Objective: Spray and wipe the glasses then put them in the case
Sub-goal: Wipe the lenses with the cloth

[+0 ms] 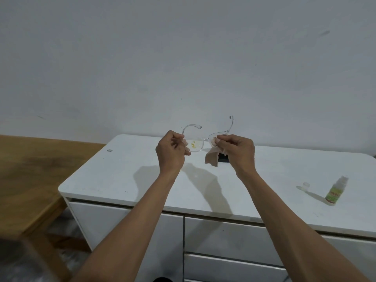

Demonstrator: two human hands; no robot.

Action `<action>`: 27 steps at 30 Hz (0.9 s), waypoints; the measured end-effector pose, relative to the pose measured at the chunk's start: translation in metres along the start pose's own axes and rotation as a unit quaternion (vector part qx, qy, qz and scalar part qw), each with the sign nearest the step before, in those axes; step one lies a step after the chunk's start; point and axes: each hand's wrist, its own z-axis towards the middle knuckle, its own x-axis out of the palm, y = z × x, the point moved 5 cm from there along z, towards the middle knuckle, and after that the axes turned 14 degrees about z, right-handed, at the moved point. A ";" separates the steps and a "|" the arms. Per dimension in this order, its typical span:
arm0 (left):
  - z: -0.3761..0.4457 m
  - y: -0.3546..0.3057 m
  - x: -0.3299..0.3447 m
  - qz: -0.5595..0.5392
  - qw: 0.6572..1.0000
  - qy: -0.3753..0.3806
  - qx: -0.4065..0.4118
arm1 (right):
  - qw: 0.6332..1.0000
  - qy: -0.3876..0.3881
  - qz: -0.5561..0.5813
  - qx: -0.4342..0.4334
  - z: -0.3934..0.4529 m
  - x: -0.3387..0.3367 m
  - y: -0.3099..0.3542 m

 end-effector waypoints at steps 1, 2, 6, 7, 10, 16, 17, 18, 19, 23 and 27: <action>0.000 0.000 -0.001 0.006 1.000 0.003 0.003 | 1.000 0.000 -0.003 -0.001 -0.002 -0.002 0.000; -0.001 -0.001 -0.001 0.010 1.000 0.006 0.007 | 1.000 -0.009 -0.001 -0.004 -0.003 -0.003 0.000; -0.004 -0.011 0.001 0.016 0.999 0.014 0.039 | 0.992 -0.109 0.033 -0.055 -0.010 -0.003 0.005; -0.005 -0.014 0.001 0.015 0.999 0.013 0.049 | 0.987 -0.135 0.050 -0.065 -0.011 -0.002 0.006; -0.004 -0.025 0.004 0.011 0.998 0.009 0.067 | 0.972 -0.195 0.110 -0.078 -0.010 0.006 0.009; 0.000 -0.039 0.008 -0.003 0.998 -0.016 0.067 | 0.960 -0.187 0.200 -0.062 0.011 0.029 0.010; 0.001 -0.040 0.008 -0.006 0.998 -0.022 0.064 | 0.961 -0.179 0.204 -0.056 0.015 0.032 0.008; 0.002 -0.041 0.007 -0.005 0.997 -0.029 0.065 | 0.962 -0.172 0.205 -0.047 0.019 0.034 0.005; 0.004 -0.043 0.007 -0.001 0.997 -0.034 0.068 | 0.962 -0.163 0.215 -0.036 0.023 0.037 0.002; 0.006 -0.043 0.004 0.019 0.996 -0.042 0.075 | 0.966 -0.115 0.232 0.006 0.028 0.040 -0.010; 0.005 -0.030 -0.001 0.027 0.997 -0.034 0.063 | 0.985 -0.061 0.151 0.051 0.025 0.032 -0.017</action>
